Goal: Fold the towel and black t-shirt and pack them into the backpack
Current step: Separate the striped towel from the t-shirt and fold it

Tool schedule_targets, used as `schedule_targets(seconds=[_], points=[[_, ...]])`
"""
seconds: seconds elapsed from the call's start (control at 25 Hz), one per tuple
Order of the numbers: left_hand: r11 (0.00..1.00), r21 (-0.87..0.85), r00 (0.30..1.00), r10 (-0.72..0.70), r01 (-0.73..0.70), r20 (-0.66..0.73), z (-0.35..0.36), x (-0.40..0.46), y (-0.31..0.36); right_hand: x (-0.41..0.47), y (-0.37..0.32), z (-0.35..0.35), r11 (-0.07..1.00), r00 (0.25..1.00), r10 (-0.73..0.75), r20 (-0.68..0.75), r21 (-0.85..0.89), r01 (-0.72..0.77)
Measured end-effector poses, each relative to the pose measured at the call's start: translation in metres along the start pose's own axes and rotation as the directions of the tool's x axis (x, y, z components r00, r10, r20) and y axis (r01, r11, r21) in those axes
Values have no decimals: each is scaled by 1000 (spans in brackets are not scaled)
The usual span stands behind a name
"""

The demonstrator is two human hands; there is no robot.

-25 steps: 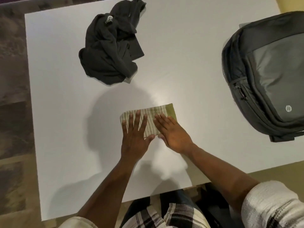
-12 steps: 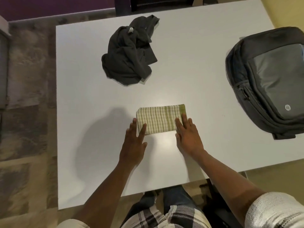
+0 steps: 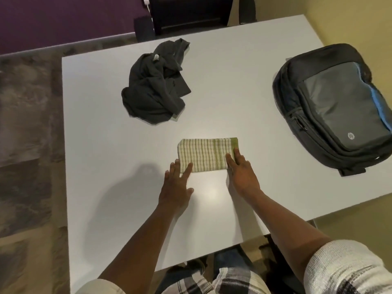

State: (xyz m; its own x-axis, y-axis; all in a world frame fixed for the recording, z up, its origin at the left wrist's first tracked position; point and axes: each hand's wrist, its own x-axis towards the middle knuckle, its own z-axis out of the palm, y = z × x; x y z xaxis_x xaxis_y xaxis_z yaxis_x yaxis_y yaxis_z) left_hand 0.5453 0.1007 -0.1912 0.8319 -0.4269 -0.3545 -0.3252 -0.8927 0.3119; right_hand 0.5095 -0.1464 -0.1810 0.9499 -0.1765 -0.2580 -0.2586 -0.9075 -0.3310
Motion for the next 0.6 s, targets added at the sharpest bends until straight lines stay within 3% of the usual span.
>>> schedule_targets(seconds=[0.24,0.6], points=[[1000,25,1000,-15,15,-6,-20,68,28,68,30,-39,999,998,-50,30,-19,50],[997,-62,999,-37,36,-15,-72,255,83,250,94,-114,995,994,-21,103,-91,31]])
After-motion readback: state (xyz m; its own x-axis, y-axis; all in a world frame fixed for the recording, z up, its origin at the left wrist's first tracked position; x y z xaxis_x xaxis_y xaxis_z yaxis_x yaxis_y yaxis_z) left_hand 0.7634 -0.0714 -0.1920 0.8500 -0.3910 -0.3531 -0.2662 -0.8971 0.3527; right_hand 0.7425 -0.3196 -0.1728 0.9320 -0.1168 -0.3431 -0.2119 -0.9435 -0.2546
